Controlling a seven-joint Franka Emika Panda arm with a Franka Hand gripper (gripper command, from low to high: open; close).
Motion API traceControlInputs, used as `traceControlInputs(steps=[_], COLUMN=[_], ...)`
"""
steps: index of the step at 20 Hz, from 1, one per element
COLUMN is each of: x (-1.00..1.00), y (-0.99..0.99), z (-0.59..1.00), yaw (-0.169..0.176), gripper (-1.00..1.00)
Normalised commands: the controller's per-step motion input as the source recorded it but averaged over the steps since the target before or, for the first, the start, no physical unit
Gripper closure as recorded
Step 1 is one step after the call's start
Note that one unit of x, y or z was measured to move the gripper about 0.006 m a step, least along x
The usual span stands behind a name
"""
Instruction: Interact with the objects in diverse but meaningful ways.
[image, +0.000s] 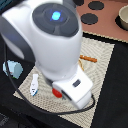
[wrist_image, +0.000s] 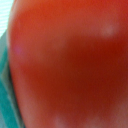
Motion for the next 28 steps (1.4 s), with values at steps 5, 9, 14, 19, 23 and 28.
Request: traceControlInputs(steps=[5,9,14,19,23,28], x=[-0.62,-0.61,-0.60,-0.57,-0.56,-0.70], y=[0.74,0.73,0.68,0.68,0.71,0.57], z=[0.13,0.03,0.00,0.17,0.35,0.11], yaw=[-0.004,0.000,0.000,0.000,0.000,0.000], gripper=[1.00,1.00,1.00,1.00,1.00,1.00])
